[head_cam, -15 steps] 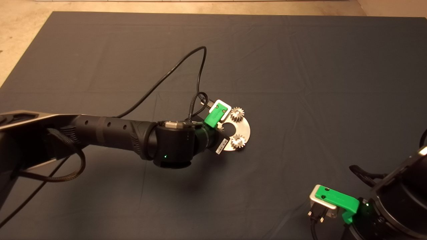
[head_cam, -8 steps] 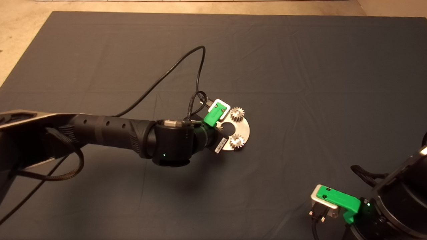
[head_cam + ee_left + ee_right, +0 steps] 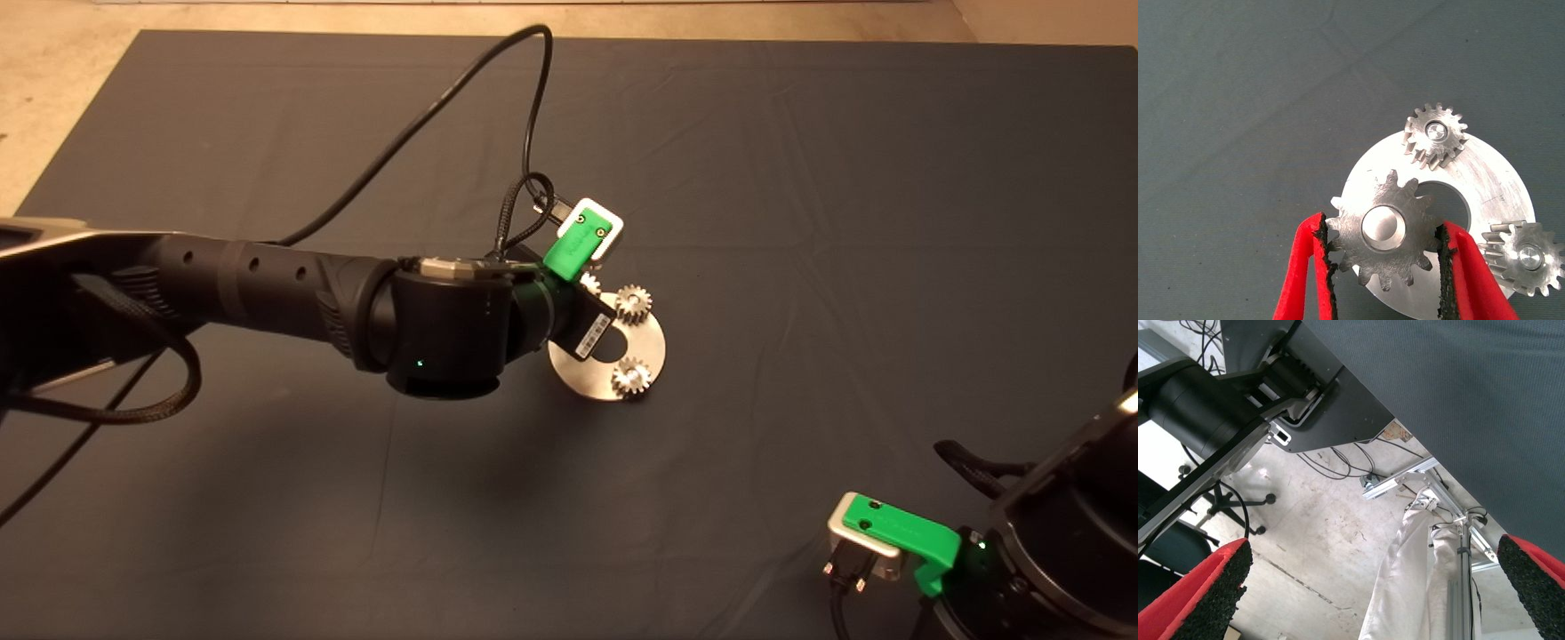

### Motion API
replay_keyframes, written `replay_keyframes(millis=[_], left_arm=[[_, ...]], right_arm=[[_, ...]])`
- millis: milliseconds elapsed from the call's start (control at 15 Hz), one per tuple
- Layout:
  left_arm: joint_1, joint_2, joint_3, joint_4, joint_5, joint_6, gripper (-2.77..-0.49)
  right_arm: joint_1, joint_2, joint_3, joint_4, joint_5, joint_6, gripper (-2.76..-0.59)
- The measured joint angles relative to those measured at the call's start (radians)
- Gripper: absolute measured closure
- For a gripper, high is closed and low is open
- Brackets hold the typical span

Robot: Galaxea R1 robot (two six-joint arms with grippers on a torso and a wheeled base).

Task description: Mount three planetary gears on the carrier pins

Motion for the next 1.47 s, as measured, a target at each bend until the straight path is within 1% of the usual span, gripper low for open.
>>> replay_keyframes(millis=[200,467,533,600,733,867,1133,1467], left_arm=[[0.001,0.0,0.0,0.0,0.0,-0.001,-0.59],[0.002,-0.002,0.0,0.0,0.0,0.0,-0.59],[0.007,-0.002,0.0,0.003,0.0,0.0,-0.59],[0.018,-0.002,0.0,0.003,0.0,0.001,-0.59],[0.046,-0.002,-0.001,-0.001,0.001,0.001,-0.59],[0.052,-0.002,-0.006,0.001,0.0,0.004,-0.59],[0.077,-0.002,-0.013,0.002,0.0,0.005,-0.59],[0.079,0.004,-0.046,0.004,-0.002,0.013,-0.59]], right_arm=[[0.001,0.0,0.0,0.0,0.0,0.0,-2.73],[0.01,0.0,0.0,0.003,0.0,0.0,-2.73],[0.011,0.0,0.0,0.003,0.0,0.0,-2.73],[0.011,0.0,0.0,0.003,0.0,0.0,-2.73],[0.011,0.0,0.0,0.005,0.0,0.0,-2.73],[0.012,0.0,0.0,0.008,0.0,0.0,-2.73],[0.015,0.0,0.0,0.011,0.0,0.0,-2.73],[0.019,0.0,0.0,0.012,0.001,0.0,-2.73]])
